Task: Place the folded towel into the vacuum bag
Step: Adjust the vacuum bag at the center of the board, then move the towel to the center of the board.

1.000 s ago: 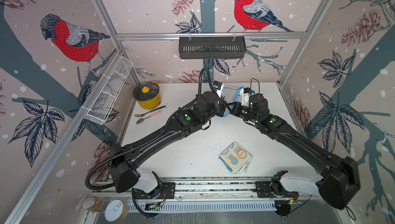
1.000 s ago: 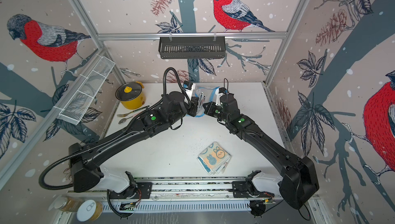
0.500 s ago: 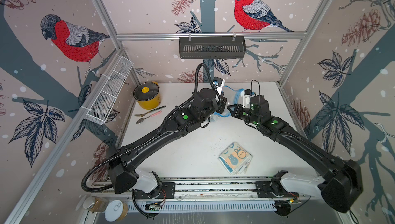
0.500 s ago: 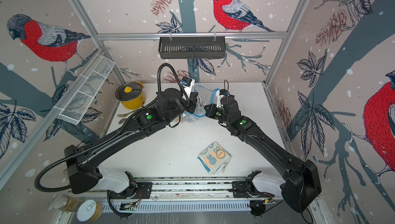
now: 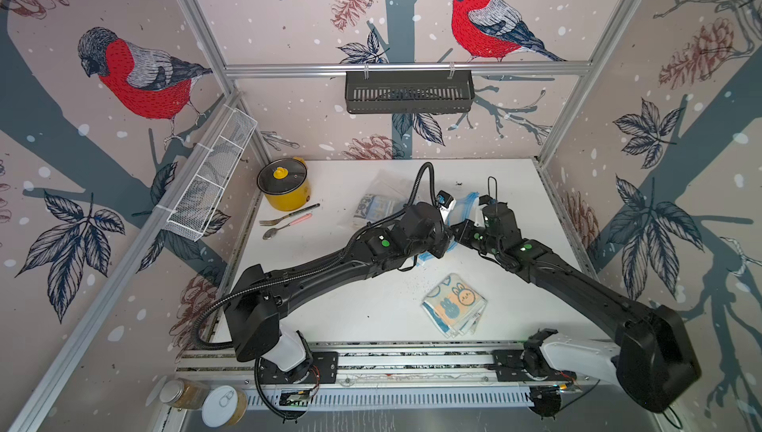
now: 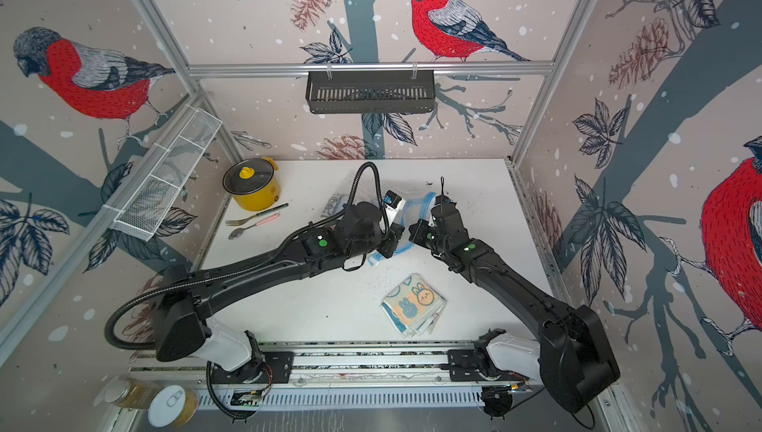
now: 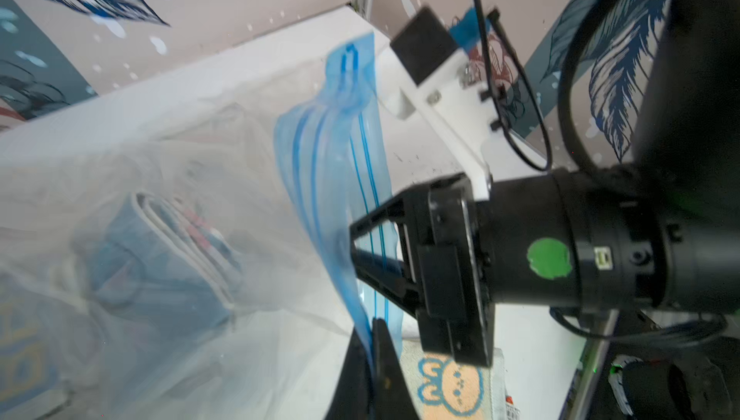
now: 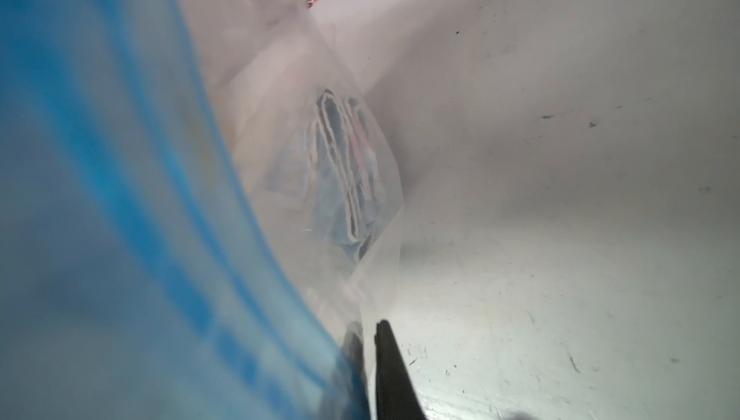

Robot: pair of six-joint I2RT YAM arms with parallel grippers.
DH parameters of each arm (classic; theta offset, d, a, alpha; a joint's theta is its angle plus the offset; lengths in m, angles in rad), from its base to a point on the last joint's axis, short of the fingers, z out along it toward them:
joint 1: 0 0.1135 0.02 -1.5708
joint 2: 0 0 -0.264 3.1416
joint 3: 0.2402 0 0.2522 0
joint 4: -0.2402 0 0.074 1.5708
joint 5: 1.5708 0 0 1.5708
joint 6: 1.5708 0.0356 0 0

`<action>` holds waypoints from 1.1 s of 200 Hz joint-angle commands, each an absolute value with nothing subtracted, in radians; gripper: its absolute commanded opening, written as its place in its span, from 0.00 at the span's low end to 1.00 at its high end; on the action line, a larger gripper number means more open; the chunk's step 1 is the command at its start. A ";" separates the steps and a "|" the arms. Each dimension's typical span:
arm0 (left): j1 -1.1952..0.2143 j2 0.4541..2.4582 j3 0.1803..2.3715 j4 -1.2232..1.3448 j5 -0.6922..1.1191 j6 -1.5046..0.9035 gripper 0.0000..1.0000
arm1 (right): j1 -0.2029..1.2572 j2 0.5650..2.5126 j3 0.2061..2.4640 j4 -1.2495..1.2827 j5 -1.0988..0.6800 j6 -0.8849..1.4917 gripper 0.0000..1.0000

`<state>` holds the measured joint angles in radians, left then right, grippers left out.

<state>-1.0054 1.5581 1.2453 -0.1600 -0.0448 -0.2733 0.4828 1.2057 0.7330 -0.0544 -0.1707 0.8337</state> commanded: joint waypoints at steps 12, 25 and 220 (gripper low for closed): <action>-1.009 1.598 1.226 -0.172 -0.035 -0.388 0.00 | 0.454 1.200 0.707 -0.018 -0.206 0.825 0.44; -1.008 1.610 1.230 -0.208 -0.090 -0.393 0.00 | 0.444 1.178 0.709 -0.049 -0.201 0.814 0.54; -0.800 1.469 1.006 -0.130 0.079 -0.424 0.00 | 0.925 1.237 0.782 -0.831 0.027 0.922 0.89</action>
<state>-0.8089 1.4811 1.0149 -0.1741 0.0757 -0.4000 0.8360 1.1503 0.7605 -0.7727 -0.0120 0.8207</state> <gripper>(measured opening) 0.049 0.889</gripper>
